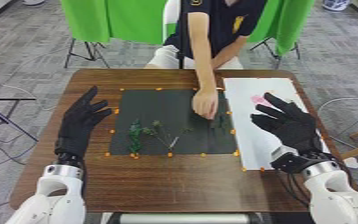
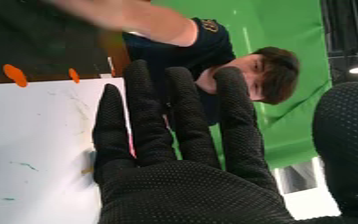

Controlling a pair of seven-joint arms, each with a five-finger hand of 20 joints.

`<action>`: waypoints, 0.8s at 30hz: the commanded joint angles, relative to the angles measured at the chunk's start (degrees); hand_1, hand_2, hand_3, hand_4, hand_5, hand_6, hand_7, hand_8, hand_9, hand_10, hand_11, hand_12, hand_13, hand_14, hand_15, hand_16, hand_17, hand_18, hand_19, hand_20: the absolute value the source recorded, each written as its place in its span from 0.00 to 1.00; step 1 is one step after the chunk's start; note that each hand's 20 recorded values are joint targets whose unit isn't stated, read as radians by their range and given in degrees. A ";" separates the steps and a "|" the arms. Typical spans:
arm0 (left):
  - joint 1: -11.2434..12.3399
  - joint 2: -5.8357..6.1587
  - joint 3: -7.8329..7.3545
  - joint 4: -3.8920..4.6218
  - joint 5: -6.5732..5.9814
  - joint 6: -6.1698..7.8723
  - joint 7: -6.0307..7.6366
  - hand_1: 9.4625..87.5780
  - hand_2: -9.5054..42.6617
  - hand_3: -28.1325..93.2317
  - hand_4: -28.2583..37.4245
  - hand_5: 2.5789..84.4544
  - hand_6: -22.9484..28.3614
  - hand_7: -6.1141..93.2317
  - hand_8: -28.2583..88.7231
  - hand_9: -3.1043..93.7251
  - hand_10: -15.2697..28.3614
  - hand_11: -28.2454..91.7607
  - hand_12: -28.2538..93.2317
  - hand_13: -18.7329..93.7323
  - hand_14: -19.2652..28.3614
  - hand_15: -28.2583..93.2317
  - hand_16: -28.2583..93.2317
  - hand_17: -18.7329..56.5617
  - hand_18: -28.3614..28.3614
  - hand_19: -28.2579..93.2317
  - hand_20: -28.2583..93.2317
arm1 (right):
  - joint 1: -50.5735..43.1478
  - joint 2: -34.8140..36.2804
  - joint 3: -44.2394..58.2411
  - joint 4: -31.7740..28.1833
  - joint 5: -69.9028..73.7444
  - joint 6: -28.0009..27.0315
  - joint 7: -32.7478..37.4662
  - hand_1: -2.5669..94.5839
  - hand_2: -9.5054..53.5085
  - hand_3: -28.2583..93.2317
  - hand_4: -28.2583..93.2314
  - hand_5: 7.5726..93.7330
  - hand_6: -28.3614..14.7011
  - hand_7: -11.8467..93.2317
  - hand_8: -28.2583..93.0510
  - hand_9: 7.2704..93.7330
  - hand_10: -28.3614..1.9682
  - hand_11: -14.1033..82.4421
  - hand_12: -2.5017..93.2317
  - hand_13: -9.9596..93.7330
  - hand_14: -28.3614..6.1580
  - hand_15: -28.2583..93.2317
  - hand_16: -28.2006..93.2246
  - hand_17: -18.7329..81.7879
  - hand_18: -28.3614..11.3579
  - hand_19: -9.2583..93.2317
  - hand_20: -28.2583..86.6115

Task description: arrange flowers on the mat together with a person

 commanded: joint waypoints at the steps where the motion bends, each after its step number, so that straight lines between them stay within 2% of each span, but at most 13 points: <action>1: 0.91 0.09 0.11 -0.10 -0.39 -0.11 -0.43 0.12 0.33 0.87 0.00 0.38 0.52 0.17 0.16 0.40 0.77 0.44 0.30 0.40 0.95 0.64 0.15 0.13 0.92 0.62 0.33 | -0.69 -0.27 -0.19 -0.31 0.23 -0.37 -0.72 0.17 0.24 0.91 0.00 0.41 0.71 0.25 0.13 0.43 0.45 0.23 0.18 0.44 0.29 0.44 0.37 0.23 0.22 0.51 0.42; 5: 1.00 0.37 0.27 -0.17 -0.62 0.06 -0.55 0.12 0.33 0.87 0.00 0.38 0.52 0.17 0.16 0.40 0.77 0.44 0.30 0.39 0.95 0.64 0.15 0.13 0.92 0.61 0.33 | -1.03 -0.37 -0.11 -0.44 0.03 -0.43 -0.29 0.17 0.24 0.91 0.00 0.41 0.71 0.25 0.13 0.43 0.45 0.23 0.18 0.44 0.29 0.44 0.37 0.23 0.21 0.51 0.42; 14: 1.07 -0.06 0.08 -0.28 -0.08 -0.13 -1.68 0.13 0.34 0.87 0.00 0.38 0.53 0.17 0.16 0.40 0.78 0.44 0.30 0.39 0.95 0.64 0.15 0.13 0.92 0.61 0.33 | -1.13 -0.45 -0.02 -0.52 -0.43 -0.44 0.21 0.17 0.24 0.91 0.00 0.41 0.71 0.25 0.13 0.44 0.44 0.23 0.17 0.44 0.29 0.44 0.37 0.23 0.21 0.51 0.42; 19: 1.42 0.03 0.12 -0.40 -0.31 0.09 -1.54 0.13 0.34 0.87 0.00 0.38 0.53 0.17 0.16 0.40 0.78 0.45 0.30 0.39 0.95 0.64 0.15 0.13 0.91 0.61 0.33 | -0.70 -0.49 -0.13 -0.59 -0.77 -0.31 0.94 0.17 0.24 0.91 0.00 0.41 0.71 0.25 0.13 0.44 0.45 0.23 0.17 0.44 0.28 0.44 0.37 0.23 0.21 0.51 0.42; 20: 1.15 0.62 0.54 -0.35 -0.84 0.48 -1.08 0.13 0.34 0.87 0.00 0.38 0.53 0.17 0.16 0.40 0.78 0.45 0.30 0.39 0.95 0.64 0.15 0.13 0.91 0.61 0.33 | -0.58 -0.41 -0.11 -0.60 -0.97 -0.30 0.90 0.17 0.24 0.91 0.00 0.41 0.71 0.25 0.13 0.44 0.45 0.23 0.18 0.44 0.28 0.44 0.37 0.23 0.21 0.52 0.42; 21: 1.30 0.47 0.38 -0.40 -0.55 0.31 -1.48 0.13 0.34 0.87 0.00 0.38 0.53 0.17 0.16 0.40 0.78 0.45 0.30 0.39 0.95 0.64 0.15 0.13 0.91 0.61 0.33 | -0.65 -0.56 -0.02 -0.76 -1.56 -0.12 1.33 0.17 0.24 0.91 0.00 0.41 0.71 0.25 0.13 0.44 0.45 0.23 0.18 0.44 0.28 0.44 0.37 0.23 0.21 0.52 0.42; 22: 1.18 0.75 0.59 -0.39 -0.77 0.51 -1.22 0.13 0.34 0.87 0.00 0.38 0.53 0.17 0.16 0.40 0.78 0.45 0.30 0.39 0.95 0.64 0.15 0.13 0.91 0.61 0.33 | -0.53 -0.38 -0.17 -0.78 -2.25 0.36 1.12 0.17 0.24 0.91 0.00 0.41 0.71 0.25 0.13 0.44 0.45 0.23 0.18 0.44 0.28 0.45 0.37 0.23 0.20 0.52 0.42; 24: 1.14 0.54 0.50 -0.39 -0.70 0.34 -1.33 0.13 0.34 0.87 0.00 0.38 0.53 0.17 0.16 0.40 0.78 0.45 0.30 0.39 0.95 0.64 0.15 0.13 0.91 0.61 0.33 | -0.38 -0.28 -0.20 -1.02 -4.87 1.43 1.37 0.17 0.23 0.92 0.00 0.42 0.71 0.25 0.13 0.44 0.44 0.24 0.18 0.45 0.28 0.45 0.37 0.23 0.20 0.52 0.42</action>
